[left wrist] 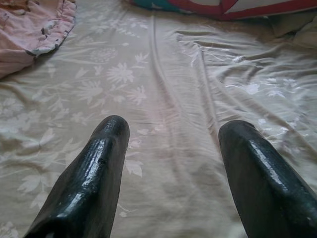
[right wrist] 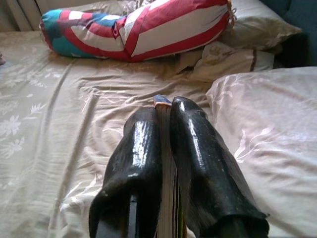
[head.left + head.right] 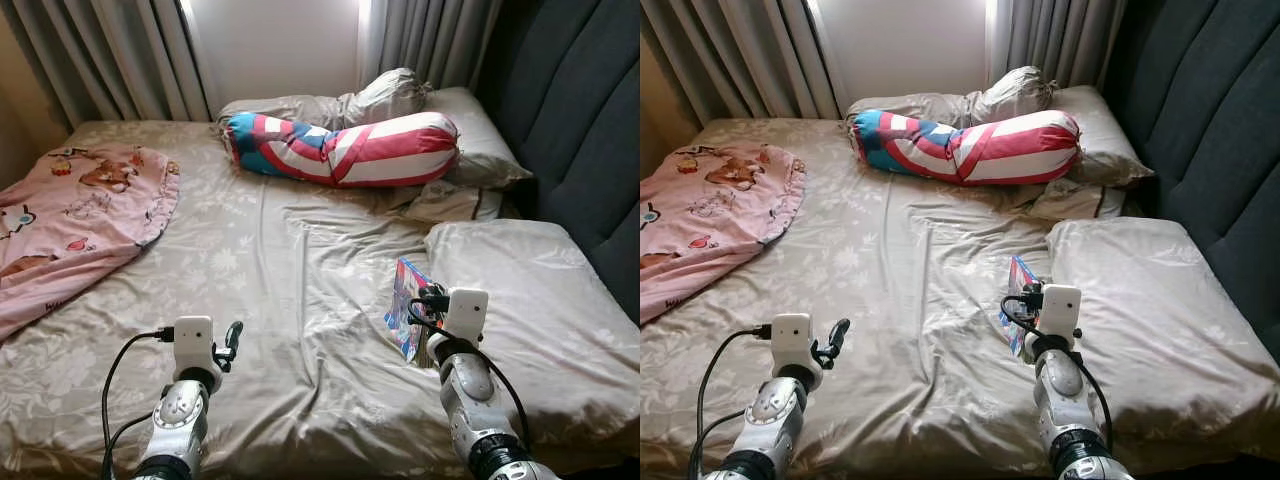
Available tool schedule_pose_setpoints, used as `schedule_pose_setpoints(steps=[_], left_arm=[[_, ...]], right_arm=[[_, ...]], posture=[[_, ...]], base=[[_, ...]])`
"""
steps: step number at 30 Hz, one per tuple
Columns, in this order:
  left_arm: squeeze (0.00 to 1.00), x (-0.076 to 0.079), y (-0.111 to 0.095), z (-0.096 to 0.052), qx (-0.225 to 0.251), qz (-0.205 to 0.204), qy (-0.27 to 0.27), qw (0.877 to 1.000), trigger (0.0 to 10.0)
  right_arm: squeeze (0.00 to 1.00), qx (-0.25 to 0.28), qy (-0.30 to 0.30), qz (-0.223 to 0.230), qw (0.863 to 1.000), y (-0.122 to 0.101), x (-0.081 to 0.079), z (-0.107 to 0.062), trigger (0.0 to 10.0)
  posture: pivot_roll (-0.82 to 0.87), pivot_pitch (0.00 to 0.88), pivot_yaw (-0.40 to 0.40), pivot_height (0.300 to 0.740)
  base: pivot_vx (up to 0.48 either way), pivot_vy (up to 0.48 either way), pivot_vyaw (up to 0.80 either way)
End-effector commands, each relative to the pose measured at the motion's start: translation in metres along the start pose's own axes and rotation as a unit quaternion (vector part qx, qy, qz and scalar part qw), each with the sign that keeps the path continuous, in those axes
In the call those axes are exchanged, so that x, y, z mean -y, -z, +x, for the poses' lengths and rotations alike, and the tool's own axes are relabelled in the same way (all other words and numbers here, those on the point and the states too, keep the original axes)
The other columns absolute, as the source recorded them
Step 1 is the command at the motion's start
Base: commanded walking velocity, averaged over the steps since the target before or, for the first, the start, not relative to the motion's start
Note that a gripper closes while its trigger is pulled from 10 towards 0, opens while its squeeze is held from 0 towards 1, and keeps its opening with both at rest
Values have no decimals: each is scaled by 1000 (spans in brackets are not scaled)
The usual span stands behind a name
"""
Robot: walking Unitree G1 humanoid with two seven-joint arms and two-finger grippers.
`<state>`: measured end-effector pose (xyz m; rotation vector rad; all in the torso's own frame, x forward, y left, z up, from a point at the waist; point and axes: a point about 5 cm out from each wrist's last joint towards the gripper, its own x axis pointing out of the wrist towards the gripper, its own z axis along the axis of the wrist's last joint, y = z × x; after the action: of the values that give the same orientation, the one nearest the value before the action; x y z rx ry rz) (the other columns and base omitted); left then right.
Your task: Clean up the room
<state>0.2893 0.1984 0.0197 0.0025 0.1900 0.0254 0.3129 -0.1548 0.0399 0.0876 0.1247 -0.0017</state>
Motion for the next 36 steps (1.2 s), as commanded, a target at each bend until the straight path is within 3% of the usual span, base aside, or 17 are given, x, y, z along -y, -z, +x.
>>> schedule_pose_setpoints(steps=[1,36], left_arm=[[0,-2,-1,-1,3,1,0,1000,10000],[0,13,-20,11,32,-17,35,999,10000]], right_arm=[[0,22,-13,-4,1000,-8,-5,3,10000],[0,39,-22,13,999,-12,-7,3,10000]], posture=[[-107,0,-2,660],[-101,0,-3,660]], base=[[0,0,0],[0,0,0]])
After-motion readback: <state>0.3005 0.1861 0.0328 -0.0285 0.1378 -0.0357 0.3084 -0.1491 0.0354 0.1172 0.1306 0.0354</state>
